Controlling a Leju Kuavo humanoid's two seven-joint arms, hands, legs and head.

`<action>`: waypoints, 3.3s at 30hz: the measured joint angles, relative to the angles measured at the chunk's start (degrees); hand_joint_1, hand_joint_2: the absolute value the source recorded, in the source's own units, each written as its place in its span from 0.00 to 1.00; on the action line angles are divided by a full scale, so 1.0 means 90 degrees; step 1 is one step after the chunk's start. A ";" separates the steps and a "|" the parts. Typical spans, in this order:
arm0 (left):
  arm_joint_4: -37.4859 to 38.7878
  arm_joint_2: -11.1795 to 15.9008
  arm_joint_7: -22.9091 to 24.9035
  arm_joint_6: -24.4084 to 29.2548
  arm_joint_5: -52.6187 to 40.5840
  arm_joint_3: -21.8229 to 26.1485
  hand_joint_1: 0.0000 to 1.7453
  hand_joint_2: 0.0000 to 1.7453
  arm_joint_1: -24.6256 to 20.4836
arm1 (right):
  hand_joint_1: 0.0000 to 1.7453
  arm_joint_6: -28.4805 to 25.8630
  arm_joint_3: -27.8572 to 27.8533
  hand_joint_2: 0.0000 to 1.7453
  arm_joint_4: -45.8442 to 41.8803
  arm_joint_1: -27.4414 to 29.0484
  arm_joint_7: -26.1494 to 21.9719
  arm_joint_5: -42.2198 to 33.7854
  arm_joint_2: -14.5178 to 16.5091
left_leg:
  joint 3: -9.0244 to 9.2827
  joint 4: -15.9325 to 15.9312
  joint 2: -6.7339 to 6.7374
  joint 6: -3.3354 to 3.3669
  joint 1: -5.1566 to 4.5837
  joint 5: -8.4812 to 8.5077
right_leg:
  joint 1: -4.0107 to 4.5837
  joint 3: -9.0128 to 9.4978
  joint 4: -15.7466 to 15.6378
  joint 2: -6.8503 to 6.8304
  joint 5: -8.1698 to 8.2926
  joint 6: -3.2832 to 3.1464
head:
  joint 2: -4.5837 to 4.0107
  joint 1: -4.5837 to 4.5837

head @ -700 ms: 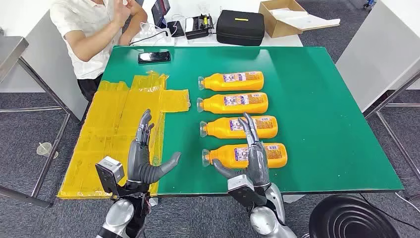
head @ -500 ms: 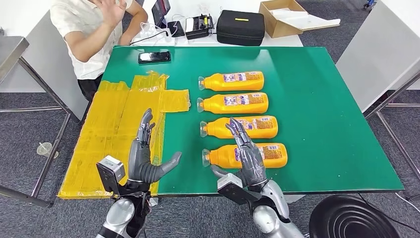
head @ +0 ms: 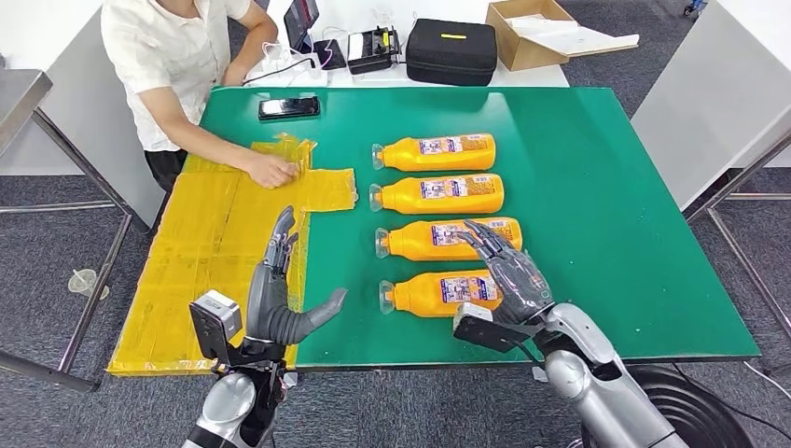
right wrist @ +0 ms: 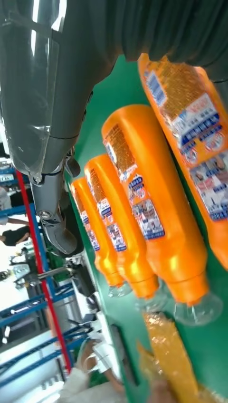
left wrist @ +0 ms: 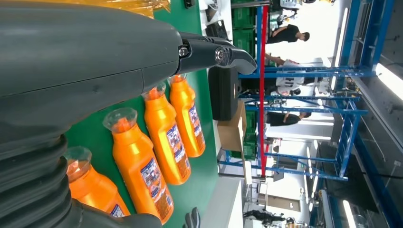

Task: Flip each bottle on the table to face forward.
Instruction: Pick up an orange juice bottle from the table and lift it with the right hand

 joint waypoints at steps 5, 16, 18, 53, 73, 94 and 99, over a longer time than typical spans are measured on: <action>0.0015 -0.0008 0.0002 -0.0022 -0.0008 0.0002 0.00 1.00 -0.0005 | 0.00 0.0465 0.0100 1.00 0.0001 -0.0311 0.0056 -0.0147 -0.0365 | -0.0001 0.0000 0.0001 0.0000 0.0003 0.0000 | -0.0001 0.0002 0.0000 0.0000 0.0000 0.0000 | 0.0000 0.0001; 0.0116 -0.0010 0.0005 -0.0067 0.0013 0.0007 0.00 1.00 -0.0037 | 0.00 0.1156 0.0665 1.00 0.0091 -0.0953 0.0253 -0.0674 -0.0979 | -0.0001 0.0001 -0.0001 0.0001 0.0002 0.0001 | -0.0002 0.0002 0.0000 -0.0002 0.0000 0.0001 | 0.0000 0.0001; 0.0141 -0.0013 0.0007 -0.0092 0.0024 0.0006 0.00 1.00 -0.0044 | 0.00 0.1208 0.0790 1.00 0.0127 -0.1011 0.0262 -0.0798 -0.1052 | -0.0001 0.0000 -0.0001 0.0001 0.0002 0.0001 | -0.0001 0.0001 0.0000 -0.0001 0.0000 0.0001 | 0.0000 0.0000; 0.0430 -0.0078 0.0007 -0.0183 0.0135 -0.0004 0.00 1.00 -0.0171 | 0.00 0.1472 0.1600 1.00 0.0773 -0.1294 0.0634 -0.1206 -0.1304 | -0.0002 0.0001 -0.0001 0.0001 0.0003 0.0001 | -0.0001 0.0001 0.0000 -0.0001 0.0000 0.0001 | 0.0000 0.0001; 0.0430 -0.0078 0.0012 -0.0172 0.0135 -0.0029 0.00 1.00 -0.0171 | 0.00 0.1510 0.1651 1.00 0.1503 -0.1429 0.0818 -0.1273 -0.1283 | -0.0002 0.0001 -0.0001 0.0001 0.0003 0.0001 | -0.0001 0.0001 0.0000 -0.0001 0.0000 0.0001 | 0.0000 0.0002; 0.0458 -0.0078 0.0038 -0.0172 0.0156 -0.0101 0.00 1.00 -0.0281 | 0.00 0.1300 0.1475 1.00 0.1993 -0.1019 0.0498 -0.1404 -0.0722 | 0.0022 0.0000 0.0004 0.0000 0.0006 -0.0001 | 0.0001 0.0015 -0.0001 0.0003 0.0000 0.0000 | 0.0000 0.0001; 0.0464 -0.0078 0.0038 -0.0171 0.0174 -0.0105 0.00 1.00 -0.0292 | 0.46 0.1301 0.1398 1.00 0.2076 -0.1020 0.0431 -0.1451 -0.0634 | 0.0031 0.0000 0.0005 0.0000 0.0007 -0.0001 | 0.0002 0.0024 -0.0001 0.0003 0.0000 0.0000 | 0.0000 0.0001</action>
